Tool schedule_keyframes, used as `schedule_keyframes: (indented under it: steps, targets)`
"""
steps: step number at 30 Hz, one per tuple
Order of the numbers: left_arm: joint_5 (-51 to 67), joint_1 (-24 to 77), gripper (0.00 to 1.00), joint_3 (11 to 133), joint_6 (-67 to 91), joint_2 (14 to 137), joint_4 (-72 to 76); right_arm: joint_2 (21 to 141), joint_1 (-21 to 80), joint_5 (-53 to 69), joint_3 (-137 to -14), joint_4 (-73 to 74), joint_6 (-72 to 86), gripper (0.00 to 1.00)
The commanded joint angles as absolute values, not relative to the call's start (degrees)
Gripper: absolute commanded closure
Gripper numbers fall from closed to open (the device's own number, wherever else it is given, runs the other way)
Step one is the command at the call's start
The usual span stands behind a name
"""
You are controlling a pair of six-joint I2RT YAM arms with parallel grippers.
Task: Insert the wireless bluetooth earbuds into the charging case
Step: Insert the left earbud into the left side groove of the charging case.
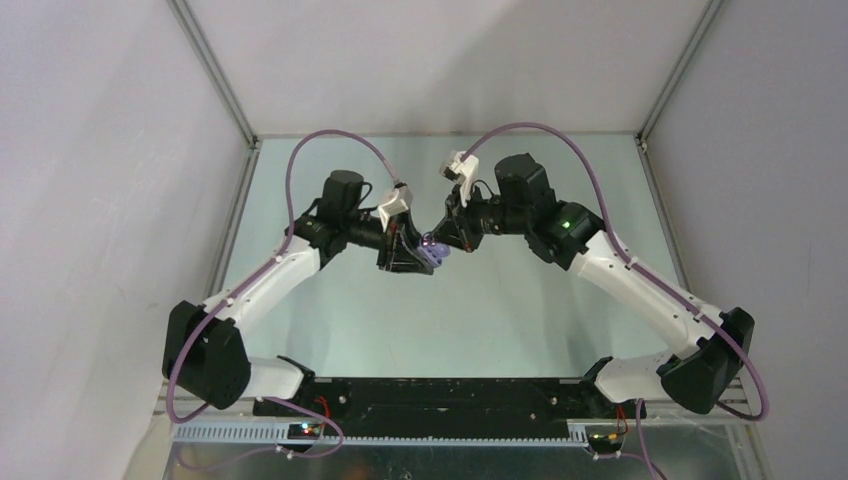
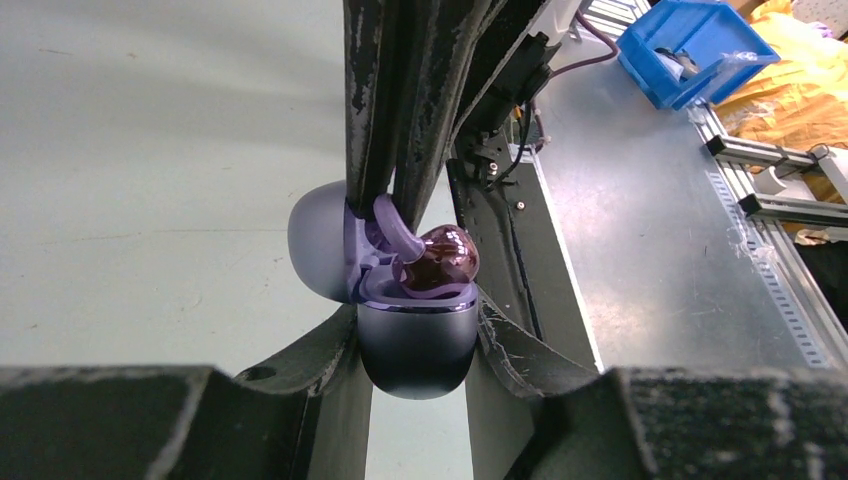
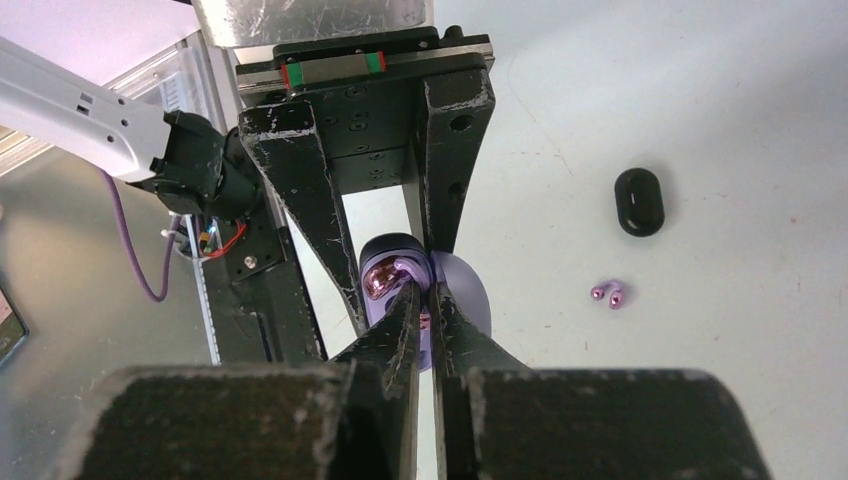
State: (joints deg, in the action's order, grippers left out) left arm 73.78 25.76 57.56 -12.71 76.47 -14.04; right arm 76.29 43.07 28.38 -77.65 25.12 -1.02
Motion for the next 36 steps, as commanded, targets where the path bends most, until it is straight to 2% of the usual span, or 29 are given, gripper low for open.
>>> schedule_keyframes:
  steps: [1,17,19,23,25,36]
  targets:
    - [75.66,26.02,1.0,60.78,-13.82,74.69,-13.42,76.9,43.89,26.66,-76.71,23.5,-0.68,0.94]
    - [72.75,25.4,1.0,59.61,-7.32,74.56,-7.39,76.08,42.57,26.41,-75.64,22.56,1.9,0.97]
    - [70.67,25.44,1.0,57.99,-2.51,74.69,-1.46,76.47,41.49,26.82,-75.97,21.45,3.38,0.98]
    - [64.97,25.33,1.0,51.34,20.09,75.88,20.38,77.13,40.33,24.82,-77.87,21.71,3.89,1.0]
    - [63.35,25.39,1.0,48.24,26.52,77.35,31.81,77.26,40.26,22.94,-79.01,22.01,3.57,1.0]
    - [58.8,25.41,1.0,44.77,35.32,78.99,43.18,79.29,42.42,14.8,-80.39,21.56,1.32,1.0]
